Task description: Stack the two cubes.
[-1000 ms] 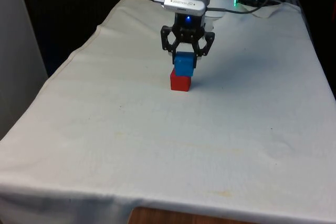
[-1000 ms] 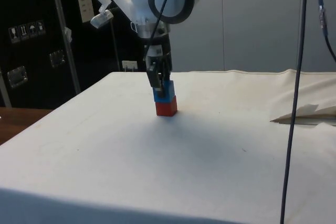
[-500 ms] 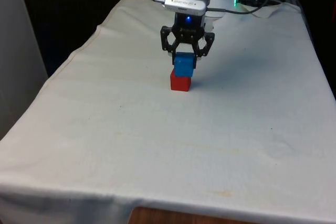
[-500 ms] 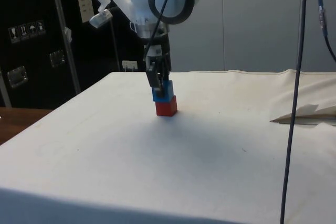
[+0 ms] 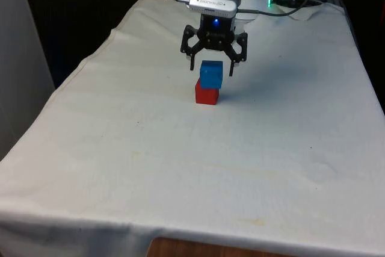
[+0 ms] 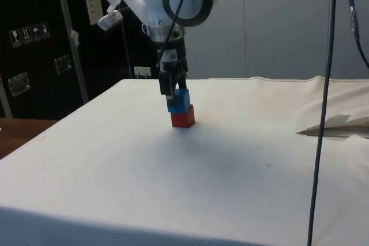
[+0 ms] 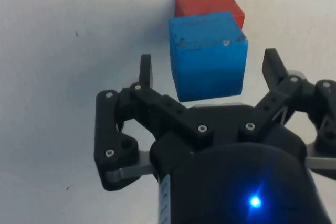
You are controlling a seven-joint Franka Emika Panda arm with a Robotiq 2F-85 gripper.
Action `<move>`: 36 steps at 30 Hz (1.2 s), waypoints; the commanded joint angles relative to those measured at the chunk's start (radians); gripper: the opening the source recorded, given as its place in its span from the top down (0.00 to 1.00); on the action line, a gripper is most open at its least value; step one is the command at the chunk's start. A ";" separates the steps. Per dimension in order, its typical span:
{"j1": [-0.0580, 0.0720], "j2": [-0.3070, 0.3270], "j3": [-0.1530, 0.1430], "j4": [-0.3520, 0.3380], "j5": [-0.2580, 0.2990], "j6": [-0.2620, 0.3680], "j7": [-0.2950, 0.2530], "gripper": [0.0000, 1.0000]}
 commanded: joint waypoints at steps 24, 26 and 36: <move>0.000 -0.065 -0.002 0.007 -0.004 -0.054 -0.003 0.00; 0.000 -0.076 -0.002 0.008 -0.003 -0.063 -0.003 0.00; 0.000 -0.125 -0.001 0.014 -0.003 -0.102 -0.003 0.00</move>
